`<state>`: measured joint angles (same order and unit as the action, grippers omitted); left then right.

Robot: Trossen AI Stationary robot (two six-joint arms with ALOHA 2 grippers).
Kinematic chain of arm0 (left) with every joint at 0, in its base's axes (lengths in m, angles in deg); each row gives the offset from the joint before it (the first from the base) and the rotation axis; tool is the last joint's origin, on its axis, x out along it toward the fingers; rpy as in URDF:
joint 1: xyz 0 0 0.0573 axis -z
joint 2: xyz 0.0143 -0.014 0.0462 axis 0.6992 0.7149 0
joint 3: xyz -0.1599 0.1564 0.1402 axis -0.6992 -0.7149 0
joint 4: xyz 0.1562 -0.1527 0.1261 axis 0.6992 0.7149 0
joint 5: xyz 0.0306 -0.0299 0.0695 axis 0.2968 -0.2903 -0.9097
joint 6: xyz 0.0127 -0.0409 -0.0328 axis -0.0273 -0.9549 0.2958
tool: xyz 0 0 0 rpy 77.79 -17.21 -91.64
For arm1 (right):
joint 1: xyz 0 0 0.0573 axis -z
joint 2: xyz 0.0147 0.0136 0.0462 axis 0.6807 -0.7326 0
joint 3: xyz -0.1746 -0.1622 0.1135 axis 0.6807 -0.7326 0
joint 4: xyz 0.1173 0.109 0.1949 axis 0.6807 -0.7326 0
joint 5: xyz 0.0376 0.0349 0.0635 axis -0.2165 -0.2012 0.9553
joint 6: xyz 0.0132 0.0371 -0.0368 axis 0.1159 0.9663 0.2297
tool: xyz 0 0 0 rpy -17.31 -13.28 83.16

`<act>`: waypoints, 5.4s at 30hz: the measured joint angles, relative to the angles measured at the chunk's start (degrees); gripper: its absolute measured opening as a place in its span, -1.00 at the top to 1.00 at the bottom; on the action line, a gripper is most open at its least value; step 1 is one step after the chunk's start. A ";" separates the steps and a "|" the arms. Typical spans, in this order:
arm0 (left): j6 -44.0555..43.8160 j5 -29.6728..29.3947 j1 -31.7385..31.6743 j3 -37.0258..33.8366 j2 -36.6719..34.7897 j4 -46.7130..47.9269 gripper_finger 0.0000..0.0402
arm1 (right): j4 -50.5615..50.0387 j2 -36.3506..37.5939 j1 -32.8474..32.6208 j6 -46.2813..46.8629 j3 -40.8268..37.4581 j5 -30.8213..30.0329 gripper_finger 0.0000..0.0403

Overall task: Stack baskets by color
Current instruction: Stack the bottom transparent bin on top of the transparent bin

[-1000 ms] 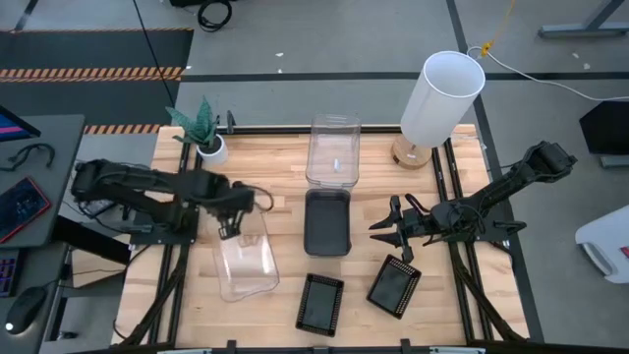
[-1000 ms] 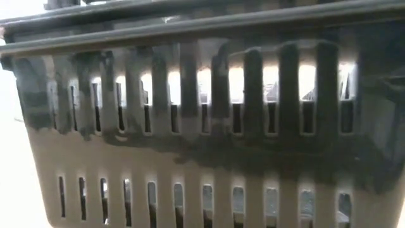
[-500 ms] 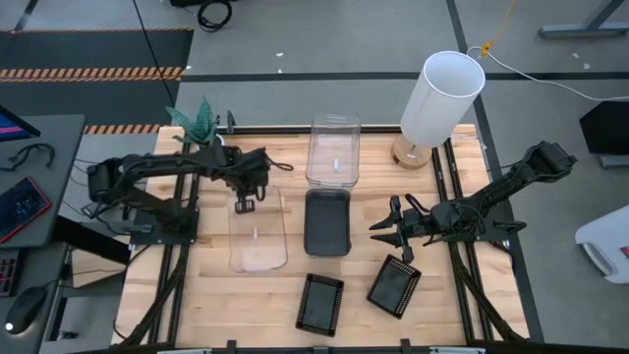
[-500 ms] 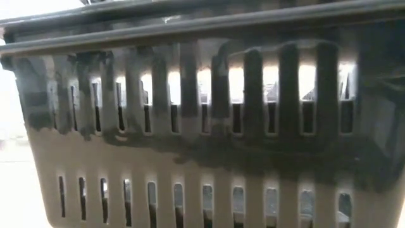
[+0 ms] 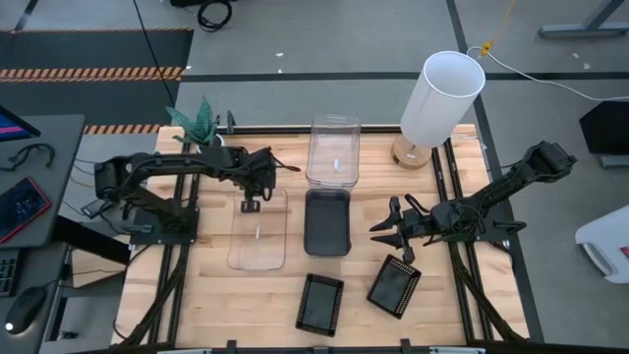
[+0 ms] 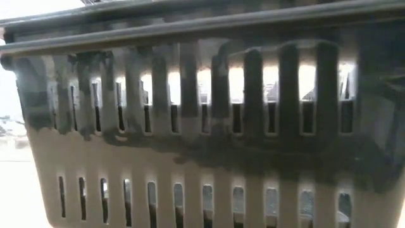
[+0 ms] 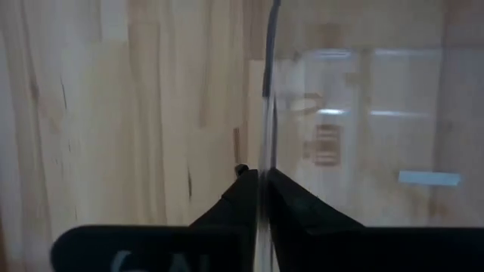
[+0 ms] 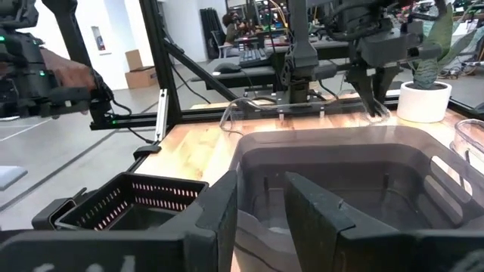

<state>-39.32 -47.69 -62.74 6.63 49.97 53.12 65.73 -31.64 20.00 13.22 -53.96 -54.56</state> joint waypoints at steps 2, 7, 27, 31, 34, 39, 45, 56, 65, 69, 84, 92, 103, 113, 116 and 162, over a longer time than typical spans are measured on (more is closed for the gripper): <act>-0.55 -0.27 0.02 -0.04 0.63 0.14 0.77 | 0.07 0.00 0.00 0.05 0.00 0.34 0.43; -2.04 -7.85 1.59 -0.04 2.15 -0.49 0.54 | -0.11 -0.08 0.00 0.61 0.01 0.66 0.43; -35.22 10.01 27.83 18.75 1.57 12.83 -0.04 | -0.64 -0.26 0.00 0.92 0.01 0.70 0.43; -44.21 6.89 36.93 18.64 2.94 10.99 0.06 | -0.70 -0.26 0.00 0.90 0.01 0.72 0.43; -49.07 0.72 42.58 18.66 4.48 10.49 0.05 | -0.67 -0.26 0.00 0.85 0.01 0.71 0.43; -54.33 -1.13 46.93 18.67 7.77 10.08 -0.18 | -0.15 -0.64 0.00 0.94 0.01 0.69 0.43; -54.72 -1.38 46.90 18.64 12.43 11.24 -0.48 | -0.33 -1.01 0.00 1.51 0.01 0.65 0.43; -51.36 -1.16 46.71 18.64 20.31 13.51 -0.38 | -0.28 -0.98 0.00 1.92 0.01 0.67 0.43; -49.56 -1.13 46.54 18.67 22.86 13.45 0.06 | -0.30 -0.98 0.00 1.90 0.01 0.67 0.43; -49.56 -1.14 46.23 18.67 23.53 13.19 0.33 | -0.30 -0.98 0.00 1.90 0.01 0.67 0.43; -48.95 -3.54 44.21 18.83 23.26 20.01 0.97 | -0.33 -0.98 -0.01 1.68 0.01 0.69 0.43; -43.88 -9.89 41.18 27.41 23.19 34.56 0.97 | -0.32 -0.98 0.00 1.68 0.01 0.69 0.43; -34.56 -21.68 31.83 41.21 23.17 45.27 0.97 | -0.28 -0.98 -0.01 1.44 0.01 0.69 0.43; -15.86 -28.15 19.99 48.44 23.17 33.52 0.97 | 0.26 -0.98 0.00 0.95 0.01 0.69 0.43; -11.02 -25.49 16.88 48.81 23.17 27.10 0.97 | 0.24 -0.98 -0.01 1.01 0.01 0.72 0.43; -3.53 0.43 8.00 48.85 29.36 6.74 0.98 | 0.26 -1.03 -0.02 1.51 -0.01 2.20 0.43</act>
<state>-42.84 -47.26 -54.74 55.48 79.33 59.86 66.00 -32.66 19.98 14.72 -53.97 -52.36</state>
